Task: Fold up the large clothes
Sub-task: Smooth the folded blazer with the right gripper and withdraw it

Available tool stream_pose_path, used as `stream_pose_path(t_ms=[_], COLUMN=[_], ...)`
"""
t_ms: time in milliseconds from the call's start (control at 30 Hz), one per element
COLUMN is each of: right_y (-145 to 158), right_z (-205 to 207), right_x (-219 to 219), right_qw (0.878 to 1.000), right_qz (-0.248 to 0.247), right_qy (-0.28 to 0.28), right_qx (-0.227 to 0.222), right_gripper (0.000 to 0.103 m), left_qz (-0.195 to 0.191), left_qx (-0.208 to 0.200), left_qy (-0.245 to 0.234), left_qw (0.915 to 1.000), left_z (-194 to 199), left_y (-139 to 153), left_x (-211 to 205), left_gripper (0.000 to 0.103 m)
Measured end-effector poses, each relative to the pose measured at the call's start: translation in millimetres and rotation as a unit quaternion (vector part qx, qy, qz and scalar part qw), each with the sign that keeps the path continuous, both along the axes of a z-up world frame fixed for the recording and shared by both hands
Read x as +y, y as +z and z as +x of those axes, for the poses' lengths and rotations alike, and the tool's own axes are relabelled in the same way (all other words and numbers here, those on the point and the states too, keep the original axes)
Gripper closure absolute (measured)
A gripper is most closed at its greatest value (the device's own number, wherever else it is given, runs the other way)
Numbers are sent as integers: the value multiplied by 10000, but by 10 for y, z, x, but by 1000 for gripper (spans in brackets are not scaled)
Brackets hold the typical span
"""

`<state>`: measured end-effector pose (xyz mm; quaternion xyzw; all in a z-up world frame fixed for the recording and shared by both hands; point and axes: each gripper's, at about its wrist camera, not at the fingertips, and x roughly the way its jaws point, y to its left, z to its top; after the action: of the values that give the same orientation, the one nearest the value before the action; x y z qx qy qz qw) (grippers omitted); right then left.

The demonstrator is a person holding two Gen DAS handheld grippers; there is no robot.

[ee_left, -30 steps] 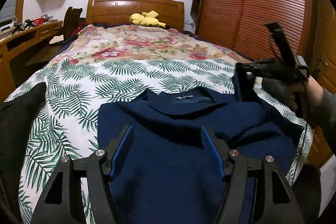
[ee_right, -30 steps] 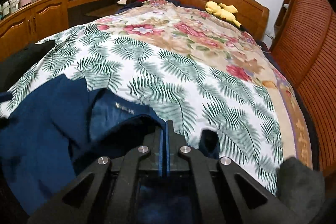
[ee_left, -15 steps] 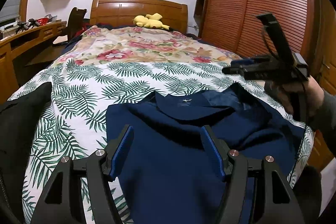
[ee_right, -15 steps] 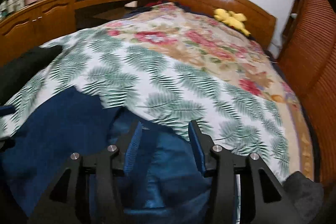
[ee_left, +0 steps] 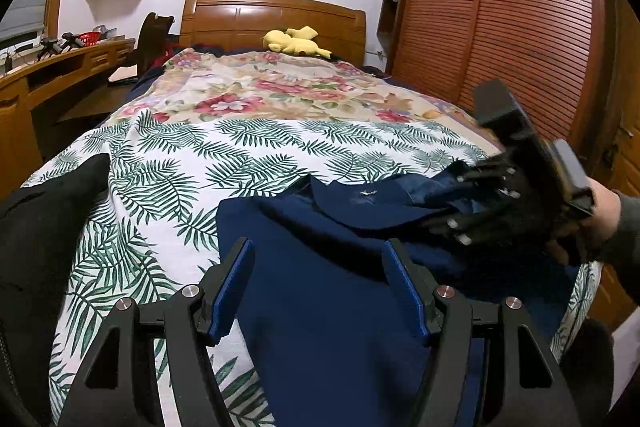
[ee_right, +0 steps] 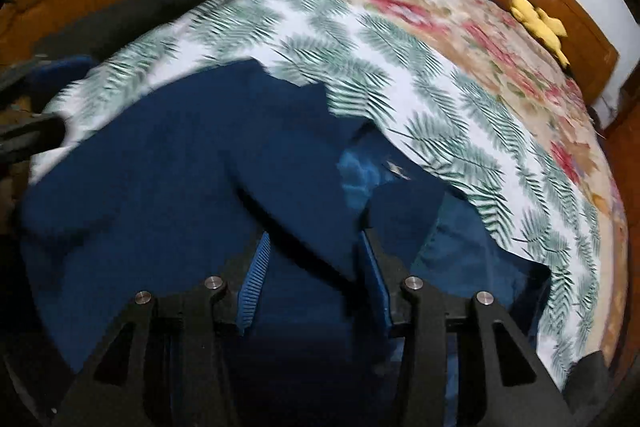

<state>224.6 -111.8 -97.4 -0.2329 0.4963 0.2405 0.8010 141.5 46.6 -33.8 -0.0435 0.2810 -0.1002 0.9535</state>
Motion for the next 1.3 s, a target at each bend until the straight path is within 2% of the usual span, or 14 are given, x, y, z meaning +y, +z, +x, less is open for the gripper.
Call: stream_pose_path(t_ms=[67,100,200,267,433,667,1133,1300], right_y=[-9,36,216,291,345,328,176,99], right_z=[202,284,449,417,165,-239,-377,-380], right_x=[-91,-168,-374,-409,-393,-465,-801,-822], right_qw=[9975,9953,9900,9896,9946,9945,9884,9871], right_qz=[-359,-384,-100,-40,524,894,1142,1229], right_qy=[-505,-739,-1196,-1192,-825,-546,-831,-776], right_qx=[-331,-504,-736,-805,-344,47,558,676], right_gripper=[56,56,56,56,56,56,56,56], left_qz=[20,28,34,46,36,71,95,37], left_qx=[5,7,19,22,12,6,-5,-57], left_qy=[-11,-11,-18,-26,-47,-119,-223,-172], left_qw=[10000,10000,10000,10000,10000,9999,9997,9998], left_z=[4,9,16,21,32,22,43,35], left_y=[-5,-3,-4,-6,-2,-10,-20,-5], left_x=[-3,1,6,6,-1,-14,-86,-63], left_gripper=[35,35,35,35,35,35,35,35])
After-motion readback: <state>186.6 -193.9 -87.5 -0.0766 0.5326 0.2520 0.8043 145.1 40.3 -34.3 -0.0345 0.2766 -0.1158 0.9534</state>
